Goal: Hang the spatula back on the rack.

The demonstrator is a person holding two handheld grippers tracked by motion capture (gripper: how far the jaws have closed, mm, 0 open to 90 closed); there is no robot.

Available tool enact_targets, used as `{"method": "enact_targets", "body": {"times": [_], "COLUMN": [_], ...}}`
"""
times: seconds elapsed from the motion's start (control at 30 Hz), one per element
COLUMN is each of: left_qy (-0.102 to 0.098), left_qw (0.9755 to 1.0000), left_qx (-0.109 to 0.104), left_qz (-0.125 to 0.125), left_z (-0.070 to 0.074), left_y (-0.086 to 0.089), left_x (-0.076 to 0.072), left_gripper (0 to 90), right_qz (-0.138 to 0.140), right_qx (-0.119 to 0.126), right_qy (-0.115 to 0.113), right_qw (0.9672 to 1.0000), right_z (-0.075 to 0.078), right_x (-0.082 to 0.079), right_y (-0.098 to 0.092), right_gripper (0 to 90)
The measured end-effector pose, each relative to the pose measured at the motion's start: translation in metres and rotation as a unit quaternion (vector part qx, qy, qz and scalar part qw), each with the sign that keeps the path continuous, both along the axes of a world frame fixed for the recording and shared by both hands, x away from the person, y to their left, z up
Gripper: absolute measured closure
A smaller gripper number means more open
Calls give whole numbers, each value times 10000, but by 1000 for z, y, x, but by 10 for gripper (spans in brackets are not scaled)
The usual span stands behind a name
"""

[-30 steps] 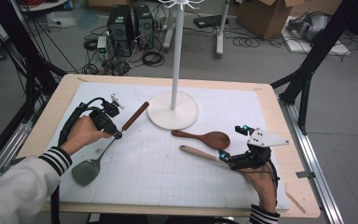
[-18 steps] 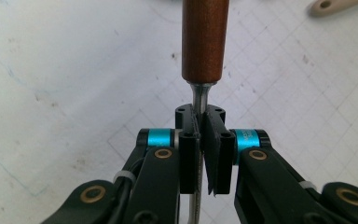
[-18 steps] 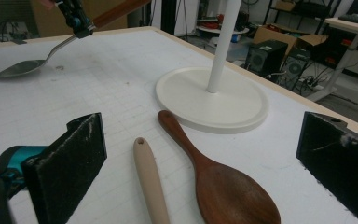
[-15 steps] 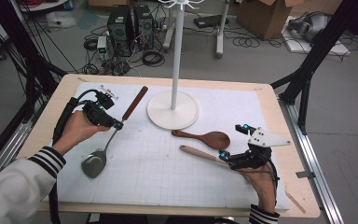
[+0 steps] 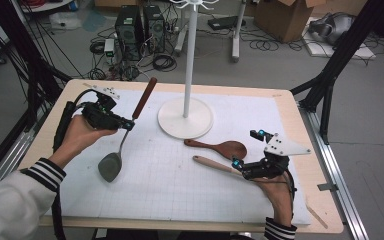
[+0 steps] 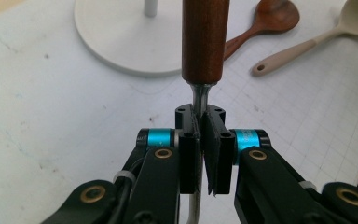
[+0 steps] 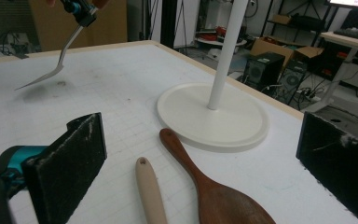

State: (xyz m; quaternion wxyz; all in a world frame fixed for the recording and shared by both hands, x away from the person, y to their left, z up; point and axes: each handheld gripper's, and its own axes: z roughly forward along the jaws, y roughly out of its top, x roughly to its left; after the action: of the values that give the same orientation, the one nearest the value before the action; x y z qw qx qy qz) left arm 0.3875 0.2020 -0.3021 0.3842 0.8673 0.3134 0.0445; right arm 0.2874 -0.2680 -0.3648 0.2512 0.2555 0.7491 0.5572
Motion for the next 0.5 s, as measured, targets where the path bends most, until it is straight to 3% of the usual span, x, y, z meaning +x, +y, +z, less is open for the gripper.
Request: {"method": "enact_targets", "body": {"times": [0.17, 0.3, 0.5], "left_qy": [-310, -558, -861], "left_qw": [9990, 9967, 9932], "left_qx": [-278, -528, -651], "left_qz": [-152, -270, -436], "left_z": [12, 16, 17], "left_y": [-3, -6, -13], "left_x": [-5, -9, -15], "left_gripper": [847, 847, 847], "right_qz": [-20, -20, -30], "right_qx": [64, 114, 268], "right_qy": [-73, -124, -186], "right_qw": [10000, 9999, 9995], "right_z": [4, 11, 22], "right_x": [1, 1, 2], "right_y": [3, 5, 11], "right_gripper": [7, 7, 7]}}
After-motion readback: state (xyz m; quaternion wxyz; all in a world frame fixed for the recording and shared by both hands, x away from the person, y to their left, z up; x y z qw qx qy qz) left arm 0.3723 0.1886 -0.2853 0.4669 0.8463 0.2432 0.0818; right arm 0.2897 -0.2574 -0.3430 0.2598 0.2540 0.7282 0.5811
